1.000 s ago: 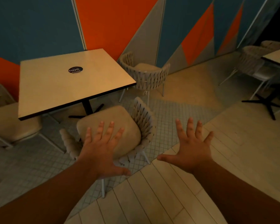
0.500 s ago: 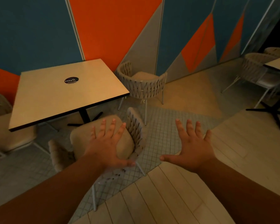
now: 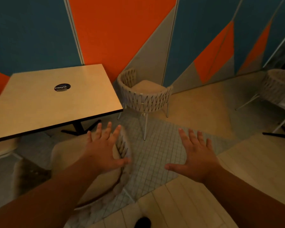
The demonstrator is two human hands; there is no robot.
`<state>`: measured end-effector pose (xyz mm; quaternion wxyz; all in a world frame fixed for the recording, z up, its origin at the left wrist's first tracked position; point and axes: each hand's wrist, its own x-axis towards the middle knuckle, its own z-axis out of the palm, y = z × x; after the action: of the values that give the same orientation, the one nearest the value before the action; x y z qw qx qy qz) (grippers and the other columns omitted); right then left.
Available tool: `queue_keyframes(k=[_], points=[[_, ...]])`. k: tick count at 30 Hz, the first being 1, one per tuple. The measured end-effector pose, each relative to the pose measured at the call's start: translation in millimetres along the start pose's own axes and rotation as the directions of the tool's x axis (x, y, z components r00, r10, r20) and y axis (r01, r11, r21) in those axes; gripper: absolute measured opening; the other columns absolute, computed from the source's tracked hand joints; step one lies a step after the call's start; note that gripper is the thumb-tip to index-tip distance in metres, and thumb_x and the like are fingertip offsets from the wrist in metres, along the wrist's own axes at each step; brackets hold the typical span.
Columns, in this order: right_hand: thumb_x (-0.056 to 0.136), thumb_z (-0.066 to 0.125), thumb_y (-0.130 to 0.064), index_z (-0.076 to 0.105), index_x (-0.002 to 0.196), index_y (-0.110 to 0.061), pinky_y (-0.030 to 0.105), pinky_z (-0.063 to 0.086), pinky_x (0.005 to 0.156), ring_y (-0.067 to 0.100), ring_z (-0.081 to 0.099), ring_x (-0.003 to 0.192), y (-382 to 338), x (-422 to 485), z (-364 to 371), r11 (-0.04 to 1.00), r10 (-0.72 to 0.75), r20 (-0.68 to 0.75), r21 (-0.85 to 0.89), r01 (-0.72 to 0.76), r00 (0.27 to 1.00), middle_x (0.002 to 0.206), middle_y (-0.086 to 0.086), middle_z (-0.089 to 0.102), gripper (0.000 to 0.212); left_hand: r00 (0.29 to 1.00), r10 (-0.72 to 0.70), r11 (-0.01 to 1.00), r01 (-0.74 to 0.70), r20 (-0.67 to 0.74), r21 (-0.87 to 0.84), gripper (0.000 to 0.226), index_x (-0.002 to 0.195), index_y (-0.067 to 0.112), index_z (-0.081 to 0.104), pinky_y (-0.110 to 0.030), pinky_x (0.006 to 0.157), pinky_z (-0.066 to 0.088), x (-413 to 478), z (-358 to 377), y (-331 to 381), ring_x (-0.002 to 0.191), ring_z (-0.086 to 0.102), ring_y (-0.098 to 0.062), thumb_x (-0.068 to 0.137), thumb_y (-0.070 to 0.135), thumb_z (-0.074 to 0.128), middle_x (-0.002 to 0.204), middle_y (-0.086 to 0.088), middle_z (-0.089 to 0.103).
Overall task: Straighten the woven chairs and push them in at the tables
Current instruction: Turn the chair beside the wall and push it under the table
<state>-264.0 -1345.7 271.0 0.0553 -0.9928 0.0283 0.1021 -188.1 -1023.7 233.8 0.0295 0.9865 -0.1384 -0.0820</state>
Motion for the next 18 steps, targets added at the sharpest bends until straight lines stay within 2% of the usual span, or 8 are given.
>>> queue_keyframes(k=[5, 8, 12, 18], points=[[0.050, 0.031, -0.110, -0.032, 0.154, -0.040, 0.058, -0.007, 0.126, 0.034, -0.018, 0.157, 55.1, 86.2, -35.4, 1.000, -0.004, -0.037, 0.000, 0.004, 0.999, 0.171, 0.007, -0.018, 0.140, 0.998, 0.063, 0.998, -0.063, 0.004, -0.016, 0.126, 0.147, 0.044, -0.036, -0.059, 0.125, -0.003, 112.1, -22.5, 27.9, 0.153, -0.025, -0.029, 0.059, 0.106, 0.030, 0.165, 0.003, -0.030], [0.052, 0.036, -0.109, -0.030, 0.155, -0.040, 0.058, -0.007, 0.125, 0.034, -0.017, 0.157, 93.8, 132.2, -60.1, 1.000, 0.009, -0.058, 0.001, -0.009, 0.998, 0.171, 0.007, -0.019, 0.141, 0.998, 0.066, 0.998, -0.066, -0.008, -0.011, 0.129, 0.153, 0.042, -0.030, -0.058, 0.125, -0.002, 173.2, -40.9, 57.4, 0.154, -0.023, -0.030, 0.059, 0.106, 0.031, 0.165, 0.003, -0.029], [0.050, 0.031, -0.111, -0.030, 0.155, -0.040, 0.059, -0.005, 0.126, 0.034, -0.016, 0.157, 145.4, 196.7, -78.4, 1.000, 0.009, -0.075, 0.013, -0.008, 0.997, 0.172, 0.007, -0.017, 0.141, 0.997, 0.070, 0.998, -0.070, -0.039, 0.007, 0.130, 0.156, 0.040, -0.026, -0.057, 0.123, -0.002, 243.8, -61.6, 97.9, 0.154, -0.022, -0.031, 0.061, 0.105, 0.035, 0.166, 0.002, -0.026], [0.046, 0.028, -0.112, -0.028, 0.156, -0.040, 0.061, -0.003, 0.125, 0.035, -0.011, 0.158, 220.2, 303.8, -95.0, 0.992, -0.125, -0.070, -0.021, 0.124, 0.990, 0.173, 0.008, -0.011, 0.142, 0.998, -0.022, 1.000, 0.022, -0.066, -0.004, 0.126, 0.149, 0.043, -0.035, -0.057, 0.123, -0.003, 321.6, -56.0, 149.1, 0.153, -0.024, -0.030, 0.063, 0.103, 0.036, 0.159, 0.005, -0.034]])
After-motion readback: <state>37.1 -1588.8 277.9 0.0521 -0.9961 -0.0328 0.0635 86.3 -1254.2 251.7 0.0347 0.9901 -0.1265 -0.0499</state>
